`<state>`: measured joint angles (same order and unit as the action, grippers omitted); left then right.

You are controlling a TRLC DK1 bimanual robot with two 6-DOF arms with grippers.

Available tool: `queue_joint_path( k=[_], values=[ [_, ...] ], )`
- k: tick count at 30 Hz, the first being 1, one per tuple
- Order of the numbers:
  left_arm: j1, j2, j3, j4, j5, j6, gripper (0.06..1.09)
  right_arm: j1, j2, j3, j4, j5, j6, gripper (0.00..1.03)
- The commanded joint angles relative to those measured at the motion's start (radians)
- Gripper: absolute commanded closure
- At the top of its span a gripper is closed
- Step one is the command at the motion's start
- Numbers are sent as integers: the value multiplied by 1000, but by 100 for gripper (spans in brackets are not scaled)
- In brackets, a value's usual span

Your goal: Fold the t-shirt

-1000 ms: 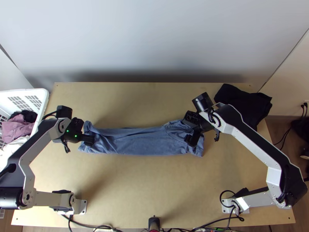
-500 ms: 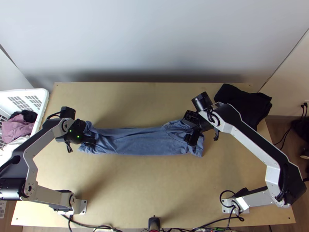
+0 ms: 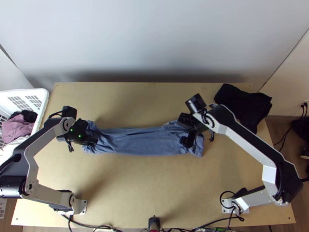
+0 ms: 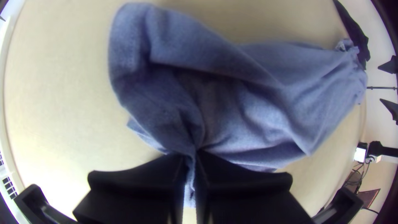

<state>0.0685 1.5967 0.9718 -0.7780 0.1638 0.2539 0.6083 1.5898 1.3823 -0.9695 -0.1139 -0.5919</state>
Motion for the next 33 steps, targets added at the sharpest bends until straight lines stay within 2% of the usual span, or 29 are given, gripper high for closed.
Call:
queue_joint_path(
  k=[1,8,24,33],
  values=[
    [-9,-37,31,-21,2,-2,105,70,35,-15,0,-26,-6,5],
    [-47,-87,114,-67,11,-24,105,131,110,3,25,-40,-16,5],
    [-154,-103,260,-118,51,-59,105,77,314,18,155,-69,-20,5],
    [-176,-103,389,-170,89,-61,105,76,386,23,181,-72,-11,5]
  ],
)
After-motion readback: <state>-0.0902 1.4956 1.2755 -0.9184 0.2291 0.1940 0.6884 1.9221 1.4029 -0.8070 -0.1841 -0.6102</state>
